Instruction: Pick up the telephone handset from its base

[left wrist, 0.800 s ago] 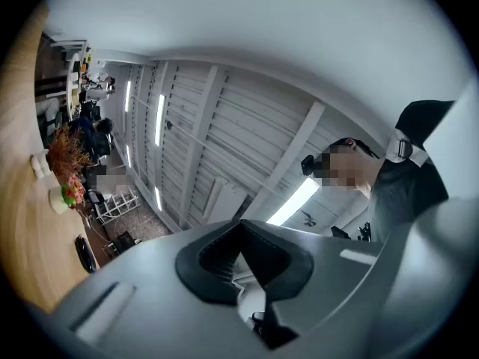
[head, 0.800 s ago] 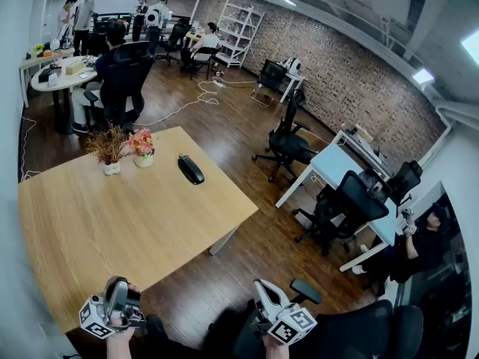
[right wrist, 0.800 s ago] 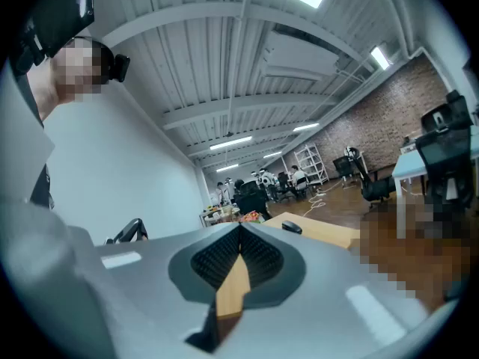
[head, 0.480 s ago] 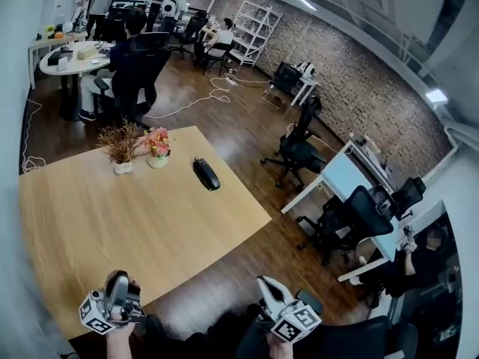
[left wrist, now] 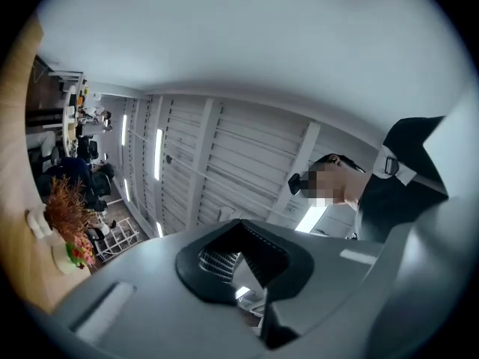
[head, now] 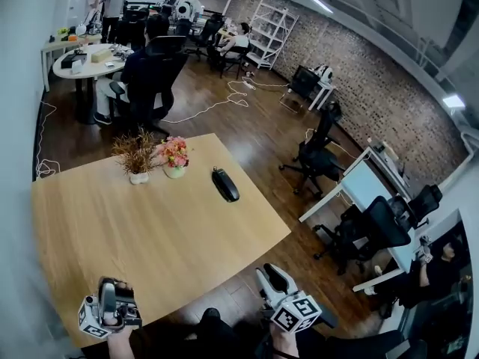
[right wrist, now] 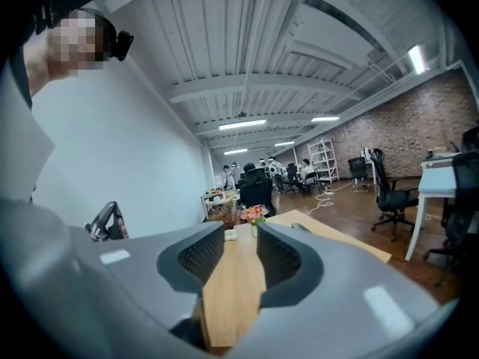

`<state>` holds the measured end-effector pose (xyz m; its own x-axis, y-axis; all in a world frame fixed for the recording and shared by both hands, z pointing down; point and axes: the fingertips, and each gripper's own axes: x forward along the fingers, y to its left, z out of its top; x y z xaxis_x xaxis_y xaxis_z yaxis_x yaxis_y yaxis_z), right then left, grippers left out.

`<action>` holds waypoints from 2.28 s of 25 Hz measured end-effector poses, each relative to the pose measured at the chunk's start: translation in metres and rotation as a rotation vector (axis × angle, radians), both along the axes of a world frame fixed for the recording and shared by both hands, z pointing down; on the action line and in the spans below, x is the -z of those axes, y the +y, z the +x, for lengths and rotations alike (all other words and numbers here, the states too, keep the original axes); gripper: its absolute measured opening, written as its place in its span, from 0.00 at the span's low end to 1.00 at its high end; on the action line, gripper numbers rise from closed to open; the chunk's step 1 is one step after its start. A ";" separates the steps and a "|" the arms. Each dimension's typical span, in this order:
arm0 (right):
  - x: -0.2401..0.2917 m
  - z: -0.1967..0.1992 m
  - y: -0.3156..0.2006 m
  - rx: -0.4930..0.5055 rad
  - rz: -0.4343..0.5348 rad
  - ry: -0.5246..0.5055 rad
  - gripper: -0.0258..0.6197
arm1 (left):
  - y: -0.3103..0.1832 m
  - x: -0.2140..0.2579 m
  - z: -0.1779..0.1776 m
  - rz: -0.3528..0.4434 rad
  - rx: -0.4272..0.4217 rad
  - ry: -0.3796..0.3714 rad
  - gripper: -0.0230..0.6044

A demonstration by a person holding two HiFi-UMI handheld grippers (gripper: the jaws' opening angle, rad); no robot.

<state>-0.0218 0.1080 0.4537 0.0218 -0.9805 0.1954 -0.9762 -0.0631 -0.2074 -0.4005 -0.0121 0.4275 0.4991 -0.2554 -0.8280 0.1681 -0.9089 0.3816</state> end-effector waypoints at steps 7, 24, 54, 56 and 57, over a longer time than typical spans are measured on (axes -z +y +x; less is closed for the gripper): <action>-0.041 0.042 -0.075 0.071 -0.033 -0.119 0.40 | -0.011 0.002 0.011 0.035 0.117 -0.072 0.04; -0.125 0.248 -0.146 0.231 -0.102 -0.236 0.29 | -0.044 0.015 0.276 -0.038 0.286 -0.592 0.04; -0.094 0.243 -0.201 0.099 -0.182 -0.115 0.41 | -0.106 -0.053 0.203 -0.294 0.375 -0.660 0.04; -0.097 0.228 -0.200 0.099 -0.218 -0.070 0.40 | -0.111 -0.063 0.185 -0.321 0.374 -0.645 0.04; -0.098 0.221 -0.200 0.099 -0.234 -0.048 0.39 | -0.113 -0.069 0.176 -0.332 0.374 -0.638 0.04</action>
<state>0.1995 -0.0918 0.5521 -0.0867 -0.9055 0.4154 -0.9695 -0.0194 -0.2445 -0.2248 -0.1253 0.4961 0.6826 -0.6814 -0.2642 -0.4656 -0.6841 0.5614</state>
